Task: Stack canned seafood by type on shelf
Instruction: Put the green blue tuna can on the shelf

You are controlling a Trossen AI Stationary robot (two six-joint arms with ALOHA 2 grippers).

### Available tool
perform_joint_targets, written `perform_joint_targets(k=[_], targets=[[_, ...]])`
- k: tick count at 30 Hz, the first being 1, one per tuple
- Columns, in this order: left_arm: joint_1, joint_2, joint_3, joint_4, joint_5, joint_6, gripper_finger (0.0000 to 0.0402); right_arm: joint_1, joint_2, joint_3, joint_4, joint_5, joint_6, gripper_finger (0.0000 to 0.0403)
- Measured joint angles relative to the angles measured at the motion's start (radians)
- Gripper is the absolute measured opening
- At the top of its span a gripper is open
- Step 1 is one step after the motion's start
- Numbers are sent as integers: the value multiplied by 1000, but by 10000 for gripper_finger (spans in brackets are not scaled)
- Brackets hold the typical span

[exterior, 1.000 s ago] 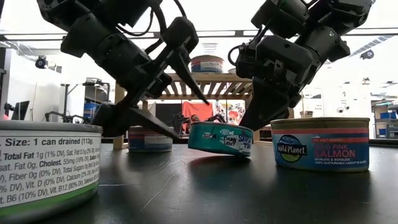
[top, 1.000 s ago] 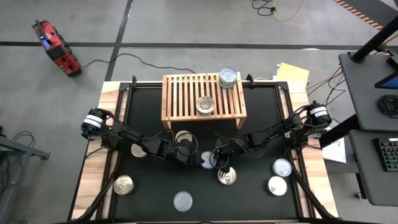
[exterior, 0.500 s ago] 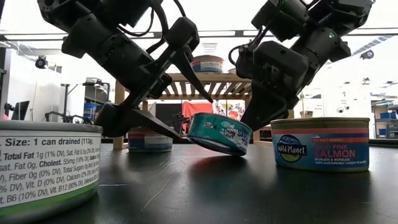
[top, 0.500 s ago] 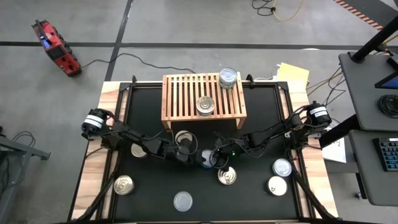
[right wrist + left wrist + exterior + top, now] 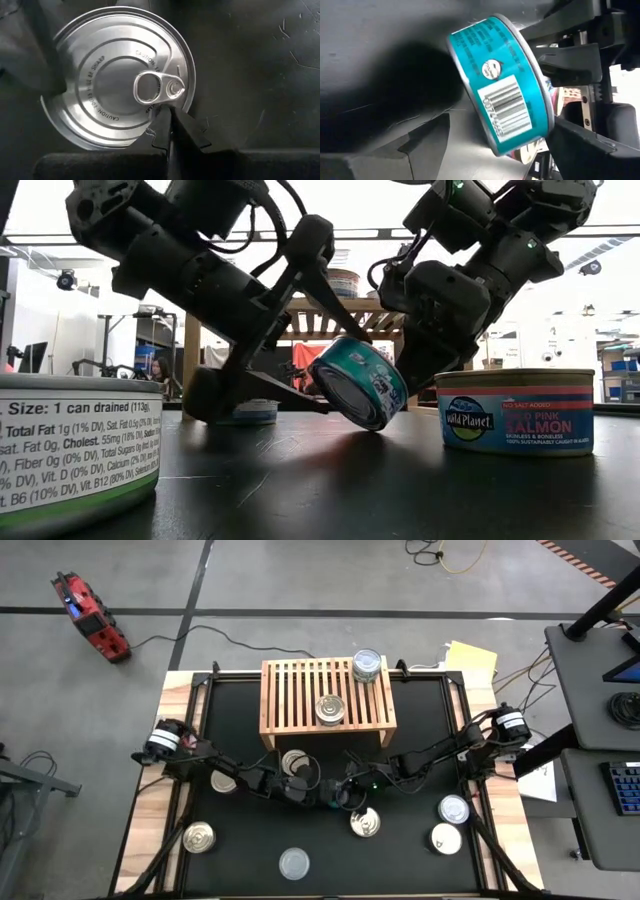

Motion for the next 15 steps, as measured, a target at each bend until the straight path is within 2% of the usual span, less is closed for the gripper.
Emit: perform_joint_targets(k=[6,15], targets=[[0,40,25,31,1,-5,298,0,0,-4,3,0,2,12],[2,33,71,-103,1,31,281,7,4,-9,-11,-5,-7,12]])
